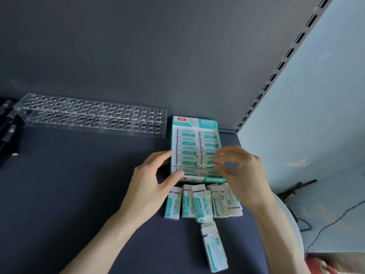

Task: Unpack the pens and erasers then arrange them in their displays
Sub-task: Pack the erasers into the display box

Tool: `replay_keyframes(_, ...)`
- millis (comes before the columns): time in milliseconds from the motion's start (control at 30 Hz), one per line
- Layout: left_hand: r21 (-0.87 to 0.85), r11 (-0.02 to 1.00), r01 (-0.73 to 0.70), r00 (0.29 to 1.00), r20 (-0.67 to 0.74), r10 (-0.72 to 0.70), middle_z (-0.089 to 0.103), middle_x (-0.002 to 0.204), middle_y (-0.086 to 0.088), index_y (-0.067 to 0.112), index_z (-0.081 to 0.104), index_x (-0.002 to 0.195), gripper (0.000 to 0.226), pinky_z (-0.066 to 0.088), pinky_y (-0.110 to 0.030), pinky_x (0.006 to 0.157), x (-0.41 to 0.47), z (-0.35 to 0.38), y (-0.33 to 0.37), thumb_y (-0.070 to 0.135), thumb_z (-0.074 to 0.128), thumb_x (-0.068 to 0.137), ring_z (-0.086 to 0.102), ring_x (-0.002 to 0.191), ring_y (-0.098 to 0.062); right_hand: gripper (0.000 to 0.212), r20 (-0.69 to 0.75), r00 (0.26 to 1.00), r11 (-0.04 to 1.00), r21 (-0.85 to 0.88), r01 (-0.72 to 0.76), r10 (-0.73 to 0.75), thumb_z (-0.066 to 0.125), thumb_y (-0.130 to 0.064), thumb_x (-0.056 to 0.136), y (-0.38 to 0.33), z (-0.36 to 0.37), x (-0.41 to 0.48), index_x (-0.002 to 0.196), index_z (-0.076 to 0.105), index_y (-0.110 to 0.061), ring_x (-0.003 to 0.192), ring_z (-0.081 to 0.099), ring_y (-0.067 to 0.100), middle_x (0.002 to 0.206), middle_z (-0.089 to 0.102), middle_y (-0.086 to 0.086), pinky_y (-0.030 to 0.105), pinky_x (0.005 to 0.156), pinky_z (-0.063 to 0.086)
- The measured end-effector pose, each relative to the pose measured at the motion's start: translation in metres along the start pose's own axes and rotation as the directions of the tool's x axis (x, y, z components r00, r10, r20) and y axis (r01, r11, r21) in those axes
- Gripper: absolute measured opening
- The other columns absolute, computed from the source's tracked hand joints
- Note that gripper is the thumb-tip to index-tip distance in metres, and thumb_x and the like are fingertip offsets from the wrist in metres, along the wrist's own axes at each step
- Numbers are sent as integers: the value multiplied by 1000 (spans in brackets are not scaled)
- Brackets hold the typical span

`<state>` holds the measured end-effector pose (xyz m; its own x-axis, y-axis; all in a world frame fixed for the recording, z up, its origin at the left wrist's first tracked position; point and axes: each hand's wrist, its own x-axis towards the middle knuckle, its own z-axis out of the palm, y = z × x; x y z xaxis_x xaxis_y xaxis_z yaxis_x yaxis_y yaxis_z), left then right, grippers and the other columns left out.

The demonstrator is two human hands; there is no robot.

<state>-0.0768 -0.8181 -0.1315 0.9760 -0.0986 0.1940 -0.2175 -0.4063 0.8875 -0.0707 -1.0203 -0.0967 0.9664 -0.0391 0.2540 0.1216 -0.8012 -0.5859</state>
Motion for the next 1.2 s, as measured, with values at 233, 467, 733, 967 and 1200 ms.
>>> replay_keyframes(233, 28, 1000, -7, 1000, -10, 7, 59, 124, 16, 18, 56, 130, 49, 33, 1, 91, 1, 0, -2, 24, 70, 84, 49, 113, 10, 19, 118, 993, 982, -190, 15, 8, 67, -1, 82, 3, 4, 6, 90, 76, -16, 96, 43, 11, 103, 63, -8, 10, 72, 26)
replay_keyframes(467, 34, 999, 3, 1000, -9, -2, 58, 123, 16, 19, 56, 130, 49, 32, 3, 88, 1, 1, -2, 25, 70, 83, 49, 112, 9, 17, 160, 986, 987, -160, -18, 44, 68, -15, 84, 2, 3, 6, 99, 74, -22, 104, 42, 13, 102, 51, -15, 13, 78, 25)
replay_keyframes(733, 157, 986, -53, 994, -85, 67, 56, 117, 9, 11, 63, 117, 36, 41, -24, 100, -11, 1, 17, 23, 70, 84, 53, 110, -5, 12, -77, 996, 969, 244, -21, 41, 67, -13, 84, -7, -13, -29, 85, 72, -23, 88, 59, 3, 96, 64, -9, 6, 79, 40)
replay_keyframes(967, 254, 962, -100, 947, -273, 171, 58, 92, 7, 14, 65, 90, 11, 50, -48, 73, -74, 26, 44, 18, 72, 83, 57, 82, -15, 20, -141, 983, 937, 342, -66, 121, 67, -13, 83, 11, -20, -81, 82, 64, -33, 76, 60, 11, 87, 61, -13, 8, 63, 42)
replay_keyframes(1200, 270, 958, 94, 942, -335, 2, 52, 74, 13, 14, 56, 85, 40, 48, -41, 65, -123, 64, 62, 49, 68, 73, 51, 66, -9, 31, -67, 982, 950, 274, -151, 176, 67, -31, 82, 25, -9, -104, 107, 64, -12, 92, 55, 17, 102, 53, -3, 30, 83, 47)
